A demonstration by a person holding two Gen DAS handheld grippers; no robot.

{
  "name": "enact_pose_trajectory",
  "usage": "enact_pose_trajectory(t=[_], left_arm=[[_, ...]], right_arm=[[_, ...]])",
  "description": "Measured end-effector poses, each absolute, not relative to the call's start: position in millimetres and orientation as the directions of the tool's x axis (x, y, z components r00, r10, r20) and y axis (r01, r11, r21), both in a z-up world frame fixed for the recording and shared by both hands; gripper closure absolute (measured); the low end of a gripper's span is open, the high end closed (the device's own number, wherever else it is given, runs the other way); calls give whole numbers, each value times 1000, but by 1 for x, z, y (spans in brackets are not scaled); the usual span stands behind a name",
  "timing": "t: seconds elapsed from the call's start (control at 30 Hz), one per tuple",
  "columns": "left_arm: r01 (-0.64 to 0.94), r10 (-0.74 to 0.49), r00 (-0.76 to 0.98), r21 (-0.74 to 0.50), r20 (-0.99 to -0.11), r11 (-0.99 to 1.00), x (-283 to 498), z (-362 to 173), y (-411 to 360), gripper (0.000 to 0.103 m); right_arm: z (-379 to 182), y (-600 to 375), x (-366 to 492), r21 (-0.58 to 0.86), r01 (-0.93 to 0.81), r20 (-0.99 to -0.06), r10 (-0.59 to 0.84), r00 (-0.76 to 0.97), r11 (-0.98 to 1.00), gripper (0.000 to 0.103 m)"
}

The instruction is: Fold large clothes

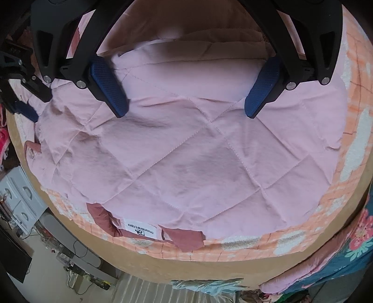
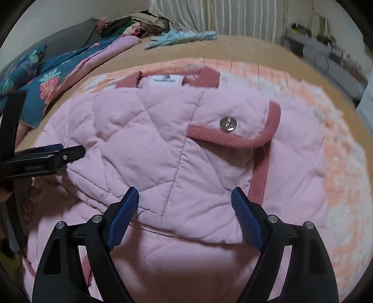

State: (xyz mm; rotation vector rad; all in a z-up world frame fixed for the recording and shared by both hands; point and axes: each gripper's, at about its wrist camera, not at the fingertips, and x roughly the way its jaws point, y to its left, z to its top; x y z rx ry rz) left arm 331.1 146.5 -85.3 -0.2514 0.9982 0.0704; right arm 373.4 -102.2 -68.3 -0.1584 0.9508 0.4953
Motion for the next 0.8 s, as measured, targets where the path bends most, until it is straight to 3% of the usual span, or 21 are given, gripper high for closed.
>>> enact_pose_trajectory(t=[0.43, 0.8], left_arm=[[-171, -27, 570, -151, -821, 974, 301, -55, 135, 9], [-166, -35, 577, -160, -816, 973, 287, -36, 129, 9]], right_arm=[[-66, -106, 376, 135, -445, -810, 357, 465, 885, 20], [-37, -114, 364, 168, -444, -783, 393, 482, 880, 8]])
